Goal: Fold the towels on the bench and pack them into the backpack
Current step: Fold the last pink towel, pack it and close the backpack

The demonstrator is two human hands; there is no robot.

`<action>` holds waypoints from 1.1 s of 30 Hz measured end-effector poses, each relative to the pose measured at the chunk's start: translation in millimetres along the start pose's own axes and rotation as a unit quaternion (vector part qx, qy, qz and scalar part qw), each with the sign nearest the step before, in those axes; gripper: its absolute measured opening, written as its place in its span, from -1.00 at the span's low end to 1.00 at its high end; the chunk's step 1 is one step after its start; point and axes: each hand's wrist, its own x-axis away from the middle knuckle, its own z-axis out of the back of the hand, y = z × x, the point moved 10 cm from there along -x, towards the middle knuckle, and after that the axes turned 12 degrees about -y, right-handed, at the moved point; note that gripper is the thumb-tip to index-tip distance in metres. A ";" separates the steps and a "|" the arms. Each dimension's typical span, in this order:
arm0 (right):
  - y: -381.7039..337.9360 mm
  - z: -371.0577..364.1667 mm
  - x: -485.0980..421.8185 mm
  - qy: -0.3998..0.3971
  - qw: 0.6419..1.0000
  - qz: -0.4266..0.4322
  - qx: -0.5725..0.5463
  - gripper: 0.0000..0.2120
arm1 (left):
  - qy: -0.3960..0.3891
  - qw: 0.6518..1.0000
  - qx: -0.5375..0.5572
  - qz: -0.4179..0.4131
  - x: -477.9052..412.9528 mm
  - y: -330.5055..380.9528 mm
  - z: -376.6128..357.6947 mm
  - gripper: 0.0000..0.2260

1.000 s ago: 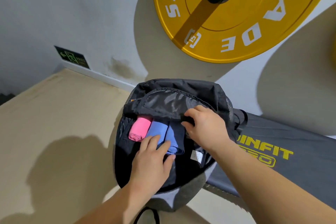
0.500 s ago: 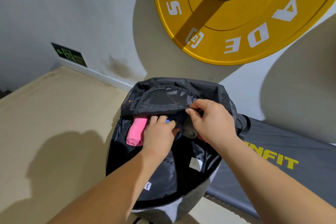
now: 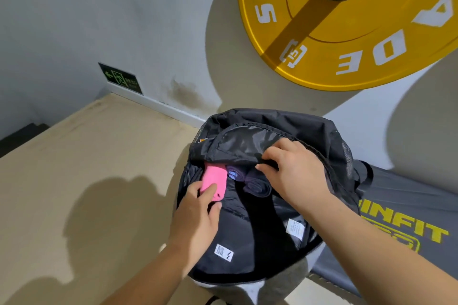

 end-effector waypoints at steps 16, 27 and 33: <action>7.6 10.6 -0.6 0.011 0.999 0.000 -0.049 -0.73 | -0.106 0.977 0.183 0.000 -40.8 -0.2 -30.3 -0.50; 87.6 -13.5 29.4 -0.103 0.908 -0.263 -0.308 -0.29 | 0.018 0.974 0.227 -0.015 -17.8 -29.5 34.3 -0.72; -1.0 7.4 35.2 -0.332 0.851 -0.053 -0.404 -0.74 | 0.056 0.957 0.281 0.049 -13.7 -43.3 76.0 -0.86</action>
